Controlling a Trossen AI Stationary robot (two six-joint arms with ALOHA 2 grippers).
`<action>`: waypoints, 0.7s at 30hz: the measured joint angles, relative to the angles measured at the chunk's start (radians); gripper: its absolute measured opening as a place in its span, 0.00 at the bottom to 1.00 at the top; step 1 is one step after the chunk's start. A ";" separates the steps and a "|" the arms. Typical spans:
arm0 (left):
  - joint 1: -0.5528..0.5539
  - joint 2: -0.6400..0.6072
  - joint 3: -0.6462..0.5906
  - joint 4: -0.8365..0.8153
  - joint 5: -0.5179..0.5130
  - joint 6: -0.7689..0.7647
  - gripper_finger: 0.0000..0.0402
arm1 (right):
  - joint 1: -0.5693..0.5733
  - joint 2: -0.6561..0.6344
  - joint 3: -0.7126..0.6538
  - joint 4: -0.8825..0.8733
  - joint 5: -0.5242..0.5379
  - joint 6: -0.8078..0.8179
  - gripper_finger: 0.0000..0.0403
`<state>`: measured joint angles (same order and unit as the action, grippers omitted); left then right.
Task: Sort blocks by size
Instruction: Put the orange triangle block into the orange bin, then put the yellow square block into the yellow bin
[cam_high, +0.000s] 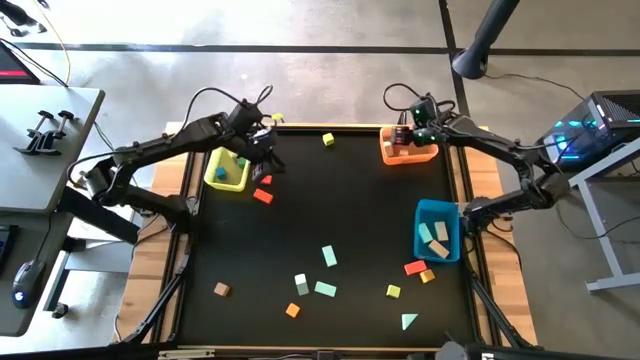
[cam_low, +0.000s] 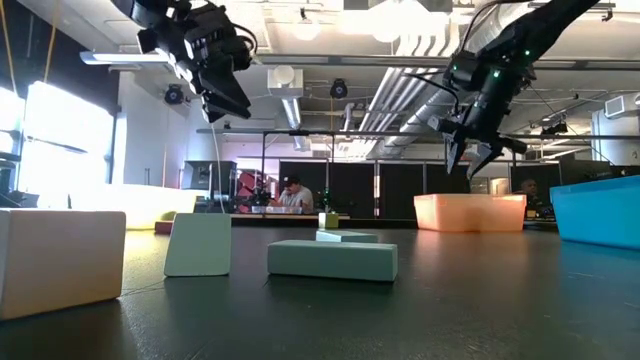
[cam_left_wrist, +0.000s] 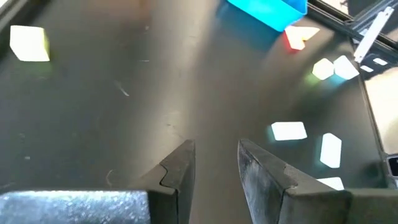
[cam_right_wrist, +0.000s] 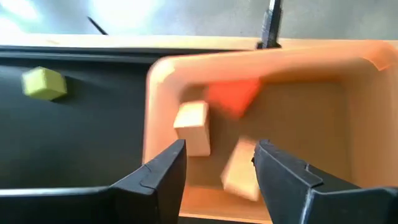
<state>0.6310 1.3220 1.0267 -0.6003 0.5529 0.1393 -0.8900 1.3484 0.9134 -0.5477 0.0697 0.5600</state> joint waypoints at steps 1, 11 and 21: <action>0.008 0.000 0.000 -0.001 0.000 0.002 0.26 | 0.000 -0.005 0.000 0.006 -0.003 0.000 0.45; 0.044 0.000 0.000 -0.032 -0.004 -0.004 0.26 | 0.202 -0.132 0.000 0.015 -0.043 0.047 0.45; 0.009 0.000 0.000 0.017 -0.009 -0.140 0.26 | 0.555 -0.157 0.000 0.060 -0.147 -0.114 0.45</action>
<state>0.6398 1.3220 1.0267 -0.5829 0.5437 -0.0008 -0.3348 1.1914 0.9134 -0.4880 -0.0769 0.4460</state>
